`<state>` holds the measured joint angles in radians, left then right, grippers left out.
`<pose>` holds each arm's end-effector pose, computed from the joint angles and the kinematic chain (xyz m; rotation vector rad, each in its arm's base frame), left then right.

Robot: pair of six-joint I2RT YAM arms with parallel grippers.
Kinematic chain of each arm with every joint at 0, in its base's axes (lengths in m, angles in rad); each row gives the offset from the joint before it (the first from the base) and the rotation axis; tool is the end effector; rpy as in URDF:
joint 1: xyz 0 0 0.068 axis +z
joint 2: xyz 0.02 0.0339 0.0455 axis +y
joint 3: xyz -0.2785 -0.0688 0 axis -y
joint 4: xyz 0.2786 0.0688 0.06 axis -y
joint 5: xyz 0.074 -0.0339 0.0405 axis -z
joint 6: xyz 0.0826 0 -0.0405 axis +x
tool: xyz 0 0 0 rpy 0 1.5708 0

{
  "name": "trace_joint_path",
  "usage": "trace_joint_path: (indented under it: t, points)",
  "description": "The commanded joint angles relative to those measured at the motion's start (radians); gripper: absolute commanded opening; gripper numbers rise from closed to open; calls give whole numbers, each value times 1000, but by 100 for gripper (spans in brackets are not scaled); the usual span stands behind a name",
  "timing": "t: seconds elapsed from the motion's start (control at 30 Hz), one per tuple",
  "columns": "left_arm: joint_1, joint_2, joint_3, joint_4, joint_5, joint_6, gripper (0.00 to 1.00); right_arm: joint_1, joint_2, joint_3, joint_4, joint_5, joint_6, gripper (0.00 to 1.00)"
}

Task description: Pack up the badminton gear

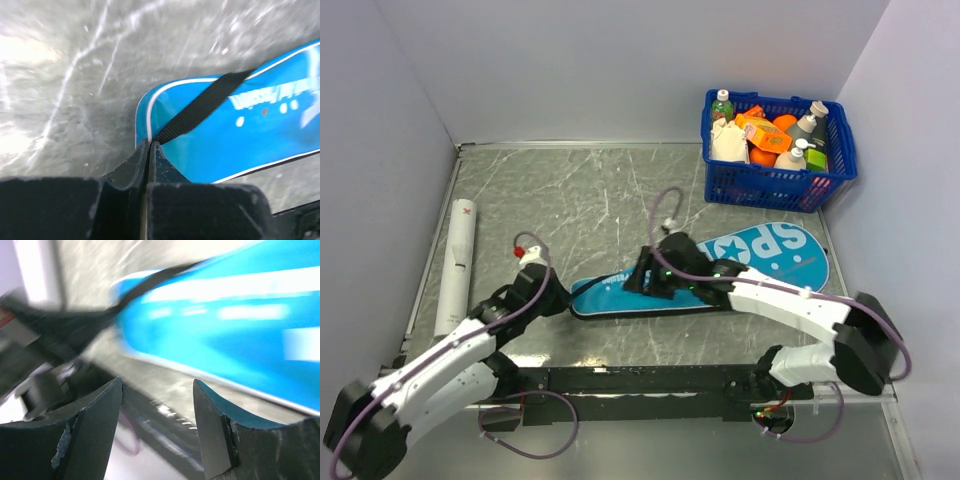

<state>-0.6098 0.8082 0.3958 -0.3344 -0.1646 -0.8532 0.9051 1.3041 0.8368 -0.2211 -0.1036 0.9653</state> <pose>0.1889 -0.1155 0.1526 -0.3723 2.3407 -0.5460 0.2051 0.2750 0.2110 0.0141 2.5042 1.0284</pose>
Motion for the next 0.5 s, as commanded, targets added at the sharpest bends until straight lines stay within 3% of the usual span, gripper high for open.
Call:
trace_joint_path:
  t: [0.0,0.03,0.1,0.17,0.2,0.23,0.27,0.47]
  points:
    - [7,-176,107,-122,-110,-72,4,-89,-135,-51,-196,126,-105,68]
    - [7,-196,124,-168,-130,-84,13,-98,-156,-47,-228,143,-123,74]
    - [7,-245,184,-219,-185,-83,16,-107,-219,-25,-268,204,-175,81]
    - [8,-282,227,-274,-210,-55,42,-109,-276,11,-316,249,-224,100]
    - [8,-288,273,-288,-223,-41,54,-110,-291,24,-329,271,-243,100]
    - [7,-294,296,-307,-243,-32,84,-110,-304,39,-348,303,-258,100]
    - [8,-296,319,-339,-253,-24,97,-112,-313,74,-380,320,-285,100]
    - [7,-299,466,-410,-280,12,97,-112,-368,194,-466,404,-359,100]
